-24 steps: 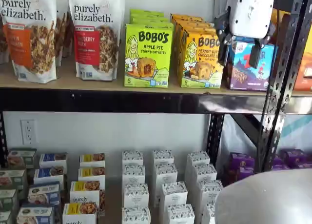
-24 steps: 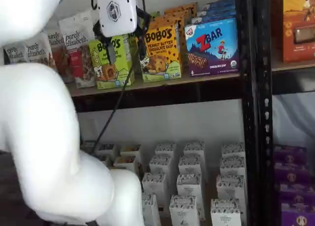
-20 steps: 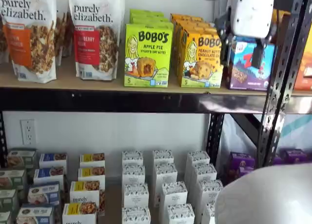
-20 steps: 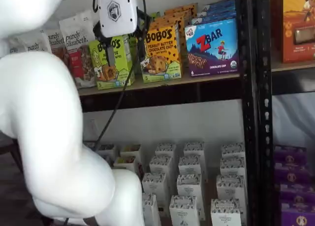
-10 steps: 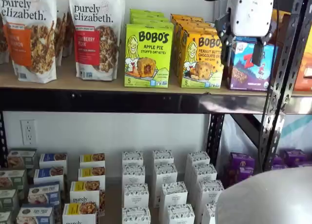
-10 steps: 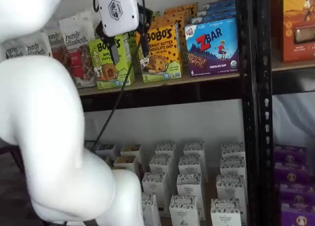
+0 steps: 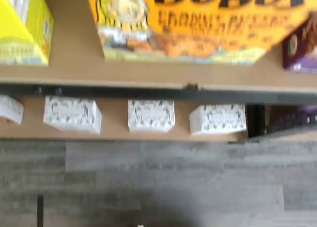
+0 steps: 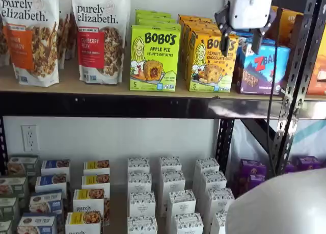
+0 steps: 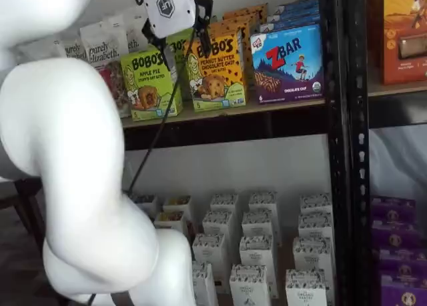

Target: Pick up the orange box on the top shelf, the fifth box from the left

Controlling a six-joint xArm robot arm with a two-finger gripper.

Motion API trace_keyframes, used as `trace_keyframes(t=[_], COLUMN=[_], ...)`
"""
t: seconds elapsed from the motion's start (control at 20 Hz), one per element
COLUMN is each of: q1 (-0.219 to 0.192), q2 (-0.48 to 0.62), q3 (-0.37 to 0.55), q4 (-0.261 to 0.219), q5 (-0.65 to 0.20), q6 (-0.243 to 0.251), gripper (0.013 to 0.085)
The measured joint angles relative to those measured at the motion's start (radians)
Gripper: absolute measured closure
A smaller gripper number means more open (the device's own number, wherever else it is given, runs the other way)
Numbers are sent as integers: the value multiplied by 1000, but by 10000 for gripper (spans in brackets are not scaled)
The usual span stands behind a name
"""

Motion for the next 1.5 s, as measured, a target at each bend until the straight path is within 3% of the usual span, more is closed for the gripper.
trace_keyframes(t=[0.25,0.55,0.65,1.05,1.5], q1=[-3,-82,-95,-106,-79], q2=[60,94,85,99,112], q3=[-22,-28,-15,-32,-35], q4=[7,121,137,146,108], q5=[-96,-179,-215,-217,-231], q6=[8,-62,-76,-87,-59], gripper=[130,130,130,130,130])
